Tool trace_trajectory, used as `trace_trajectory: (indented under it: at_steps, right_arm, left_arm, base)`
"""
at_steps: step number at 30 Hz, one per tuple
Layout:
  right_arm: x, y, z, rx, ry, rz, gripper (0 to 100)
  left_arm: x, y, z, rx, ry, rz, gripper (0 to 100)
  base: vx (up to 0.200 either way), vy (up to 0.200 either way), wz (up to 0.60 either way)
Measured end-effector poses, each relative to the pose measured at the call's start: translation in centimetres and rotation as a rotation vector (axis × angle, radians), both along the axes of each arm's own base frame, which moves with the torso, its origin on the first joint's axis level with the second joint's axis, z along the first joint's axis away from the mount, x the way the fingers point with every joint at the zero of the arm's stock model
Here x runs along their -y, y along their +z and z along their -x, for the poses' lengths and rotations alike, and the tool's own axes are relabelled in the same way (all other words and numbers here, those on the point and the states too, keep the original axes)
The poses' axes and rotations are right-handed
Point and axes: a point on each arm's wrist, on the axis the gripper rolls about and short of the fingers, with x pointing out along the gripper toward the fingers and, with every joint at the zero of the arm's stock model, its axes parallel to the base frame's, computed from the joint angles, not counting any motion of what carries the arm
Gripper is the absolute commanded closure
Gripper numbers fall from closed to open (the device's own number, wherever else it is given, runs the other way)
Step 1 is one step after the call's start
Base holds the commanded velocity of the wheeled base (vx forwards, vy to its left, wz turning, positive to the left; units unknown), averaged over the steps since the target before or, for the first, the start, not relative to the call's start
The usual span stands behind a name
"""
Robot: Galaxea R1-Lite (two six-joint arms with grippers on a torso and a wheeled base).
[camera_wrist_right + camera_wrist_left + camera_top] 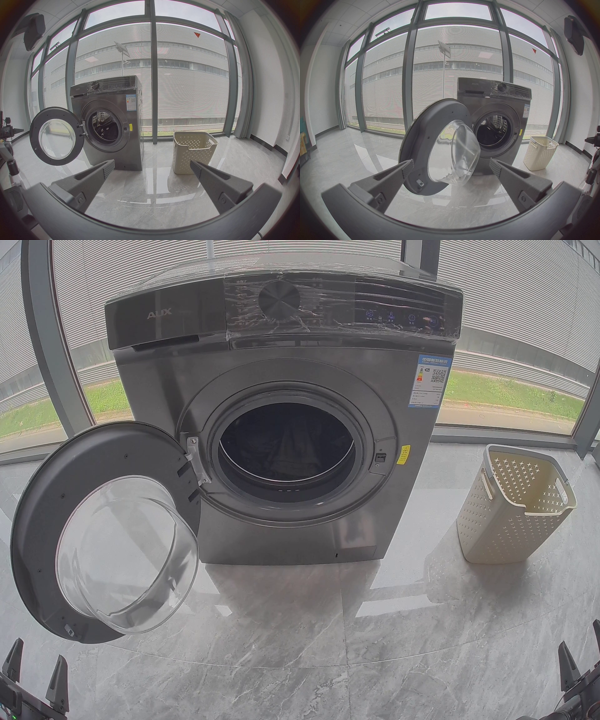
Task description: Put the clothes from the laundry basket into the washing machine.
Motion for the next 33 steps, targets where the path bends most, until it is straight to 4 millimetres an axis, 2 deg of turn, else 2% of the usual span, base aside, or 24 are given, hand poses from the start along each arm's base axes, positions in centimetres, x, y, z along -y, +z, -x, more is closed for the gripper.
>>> trace_trajectory:
  at_steps: [4, 10, 18, 24, 33]
  right_arm:
    - [0.00, -0.01, 0.00, 0.000, -0.001, 0.000, 0]
    - [0.00, -0.02, -0.01, -0.001, 0.000, 0.000, 0]
    - [0.00, -0.01, -0.01, -0.001, 0.000, 0.000, 0]
    - [0.00, 0.00, -0.01, -0.001, -0.001, 0.000, 0]
    - [0.00, 0.00, -0.01, -0.001, -0.001, 0.000, 0]
  left_arm:
    - [0.00, 0.00, 0.00, -0.001, 0.001, -0.001, 0]
    - [0.00, 0.01, 0.00, 0.000, 0.001, -0.001, 0]
    - [0.00, 0.01, -0.01, -0.001, 0.000, 0.000, 0]
    - [0.00, 0.01, -0.02, -0.002, 0.000, 0.000, 0]
    - [0.00, 0.01, -0.02, -0.001, -0.002, 0.000, 0]
  base:
    - [0.000, 0.200, 0.00]
    - [0.000, 0.000, 0.00]
    - [-0.200, 0.000, 0.00]
    - [0.000, 0.000, 0.00]
    - [0.000, 0.200, 0.00]
